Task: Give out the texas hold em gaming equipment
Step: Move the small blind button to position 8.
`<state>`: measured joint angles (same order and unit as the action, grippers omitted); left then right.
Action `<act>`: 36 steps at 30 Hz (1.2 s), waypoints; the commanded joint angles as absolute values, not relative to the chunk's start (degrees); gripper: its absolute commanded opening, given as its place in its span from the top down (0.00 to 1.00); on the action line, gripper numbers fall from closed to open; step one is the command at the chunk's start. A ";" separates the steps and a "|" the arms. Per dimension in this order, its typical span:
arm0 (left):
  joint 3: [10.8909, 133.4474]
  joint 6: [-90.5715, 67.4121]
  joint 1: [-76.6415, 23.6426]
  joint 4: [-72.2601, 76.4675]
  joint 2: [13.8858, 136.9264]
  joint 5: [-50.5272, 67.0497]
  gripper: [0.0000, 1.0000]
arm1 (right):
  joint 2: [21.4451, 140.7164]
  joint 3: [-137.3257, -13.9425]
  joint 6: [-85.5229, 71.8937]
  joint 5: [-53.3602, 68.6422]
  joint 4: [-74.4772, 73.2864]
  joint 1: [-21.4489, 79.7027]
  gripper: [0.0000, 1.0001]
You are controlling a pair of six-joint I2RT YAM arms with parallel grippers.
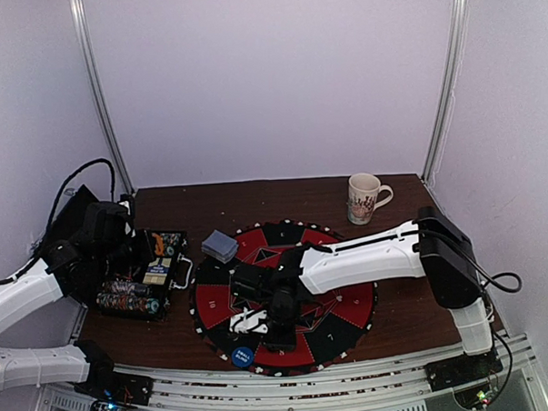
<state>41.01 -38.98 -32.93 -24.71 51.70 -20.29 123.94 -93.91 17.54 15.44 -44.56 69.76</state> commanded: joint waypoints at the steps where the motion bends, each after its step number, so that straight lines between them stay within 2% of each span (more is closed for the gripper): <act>1: 41.79 -38.18 -32.46 -23.85 51.33 -20.13 1.00 | 124.34 -97.06 14.30 20.21 -45.48 68.91 0.96; 3: 41.84 -38.22 -32.48 -23.85 51.16 -20.35 1.00 | 125.66 -100.92 15.64 22.27 -44.04 69.57 0.94; 5: 41.84 -38.31 -32.39 -24.03 50.84 -20.52 1.00 | 126.72 -103.95 15.35 18.88 -43.61 70.03 0.96; 9: 41.49 -38.22 -32.37 -23.91 50.36 -20.33 1.00 | 129.19 -105.45 16.64 26.35 -37.46 70.68 0.96; 14: 41.42 -36.73 -32.38 -23.98 50.85 -19.69 1.00 | 140.18 -119.55 22.45 27.52 -45.52 73.50 0.97; 16: 41.00 -36.64 -32.38 -23.94 50.97 -18.66 1.00 | 142.35 -121.35 22.97 26.12 -46.57 74.35 0.98; 26: 37.08 -38.30 -32.28 -23.05 48.71 -17.51 1.00 | 131.73 -99.14 18.52 20.12 -38.50 72.88 1.00; 36: 37.26 -37.32 -32.30 -22.69 49.10 -17.49 1.00 | 126.03 -92.48 14.83 23.17 -35.75 68.86 1.00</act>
<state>37.50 -37.82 -32.67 -24.53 49.39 -17.87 128.11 -96.73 18.13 24.97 -33.21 72.42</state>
